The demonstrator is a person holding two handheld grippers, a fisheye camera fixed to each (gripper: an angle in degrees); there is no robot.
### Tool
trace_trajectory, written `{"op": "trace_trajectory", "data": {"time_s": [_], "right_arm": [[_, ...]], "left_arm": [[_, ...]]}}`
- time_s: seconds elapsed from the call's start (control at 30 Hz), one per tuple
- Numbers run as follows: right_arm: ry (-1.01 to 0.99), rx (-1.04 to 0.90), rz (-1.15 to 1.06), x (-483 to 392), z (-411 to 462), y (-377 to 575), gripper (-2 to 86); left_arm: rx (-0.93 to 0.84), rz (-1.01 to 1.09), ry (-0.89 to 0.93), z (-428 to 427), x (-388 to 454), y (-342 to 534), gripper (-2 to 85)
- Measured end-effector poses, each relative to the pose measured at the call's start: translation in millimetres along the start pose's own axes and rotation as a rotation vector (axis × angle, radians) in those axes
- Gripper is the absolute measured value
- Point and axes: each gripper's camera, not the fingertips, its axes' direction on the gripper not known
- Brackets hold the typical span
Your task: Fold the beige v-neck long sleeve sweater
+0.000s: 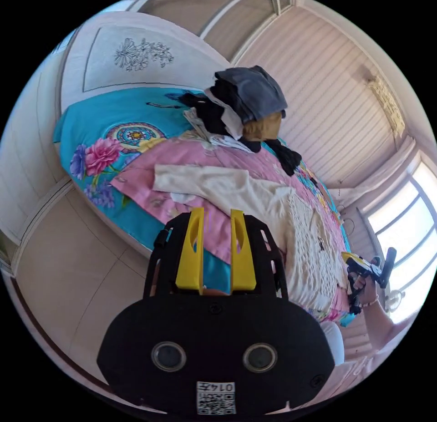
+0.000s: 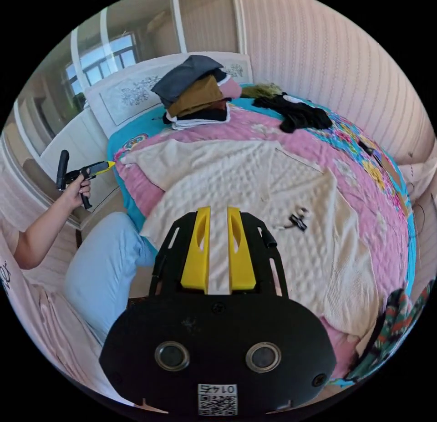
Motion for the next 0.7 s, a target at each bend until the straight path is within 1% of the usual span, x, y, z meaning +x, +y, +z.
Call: {"op": "trace_trajectory", "data": {"time_s": [0.03,0.1,0.17,0.23,0.27,0.33,0.37,0.4,0.43,0.47,0.57,0.6,0.7], "right_arm": [[-0.052,0.009,-0.057,-20,18,-23,6.9],[-0.089,0.004,-0.163,-52,47,-53,7.1],[-0.073,-0.010,-0.301,-86,76,-77,7.4],[-0.042,-0.037,-0.447,-124,112,-99,8.5],[-0.041,-0.049,-0.464,-131,120,-103,9.0],[-0.063,-0.141,-0.499,-148,152,-117,10.5],[-0.070,-0.168,-0.510,-150,160,-119,10.5],[-0.053,-0.240,-0.542,-152,175,-121,10.5],[-0.040,-0.285,-0.533,-149,184,-124,9.9],[-0.059,-0.281,-0.519,-146,185,-125,9.6],[-0.090,-0.279,-0.432,-127,174,-137,4.1],[-0.115,-0.247,-0.394,-117,166,-139,2.5],[-0.168,-0.172,-0.255,-83,144,-137,1.4]], "left_arm": [[0.004,-0.012,-0.025,-1,-12,-13,10.0],[0.003,-0.045,-0.058,0,-29,-30,10.4],[-0.023,-0.103,-0.045,8,-47,-43,10.6],[-0.107,-0.157,-0.018,27,-64,-55,10.3],[-0.114,-0.167,-0.017,30,-67,-56,10.1],[-0.082,-0.161,-0.039,26,-68,-59,6.9],[-0.077,-0.158,-0.030,23,-68,-60,5.8],[-0.069,-0.154,0.022,16,-68,-60,3.6],[-0.045,-0.139,0.081,5,-67,-60,1.5],[-0.028,-0.131,0.101,-2,-65,-59,1.1],[0.044,-0.040,0.182,-38,-45,-61,-0.4],[0.068,0.000,0.225,-51,-32,-64,-0.6],[0.111,0.116,0.347,-76,20,-73,-0.9]]}}
